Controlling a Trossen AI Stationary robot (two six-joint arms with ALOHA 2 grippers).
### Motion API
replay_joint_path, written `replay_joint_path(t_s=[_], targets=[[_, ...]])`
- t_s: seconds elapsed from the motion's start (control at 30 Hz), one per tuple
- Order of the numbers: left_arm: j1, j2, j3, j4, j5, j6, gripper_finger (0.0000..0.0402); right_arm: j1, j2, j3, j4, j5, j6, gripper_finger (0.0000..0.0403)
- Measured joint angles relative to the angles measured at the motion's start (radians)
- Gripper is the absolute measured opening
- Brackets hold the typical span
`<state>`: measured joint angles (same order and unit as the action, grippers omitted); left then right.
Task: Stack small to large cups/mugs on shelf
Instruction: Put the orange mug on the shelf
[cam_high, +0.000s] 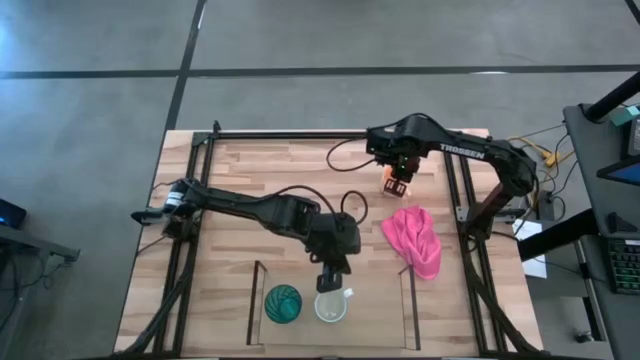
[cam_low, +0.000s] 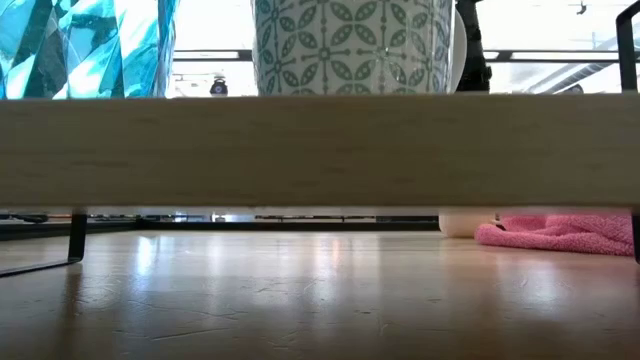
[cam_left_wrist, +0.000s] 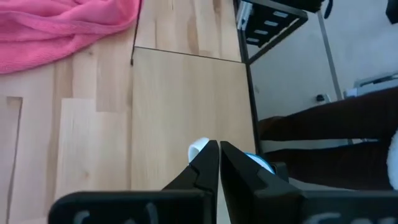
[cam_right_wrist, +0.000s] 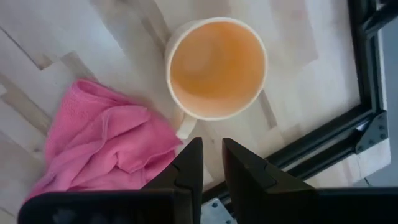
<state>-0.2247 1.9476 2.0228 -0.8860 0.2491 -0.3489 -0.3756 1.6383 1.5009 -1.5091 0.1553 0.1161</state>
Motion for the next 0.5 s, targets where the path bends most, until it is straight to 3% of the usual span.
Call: replay_joint_path(t_s=[0.33,0.5], targets=[[0.002,0.0,0.0,-0.012,0.001,0.049,0.0,0.0,-0.023,0.007,0.038,0.008,-0.05,0.0054],[0.002,0.0,0.0,-0.034,0.001,0.051,0.0,-0.001,-0.027,0.016,0.033,0.076,-0.002,0.0054]])
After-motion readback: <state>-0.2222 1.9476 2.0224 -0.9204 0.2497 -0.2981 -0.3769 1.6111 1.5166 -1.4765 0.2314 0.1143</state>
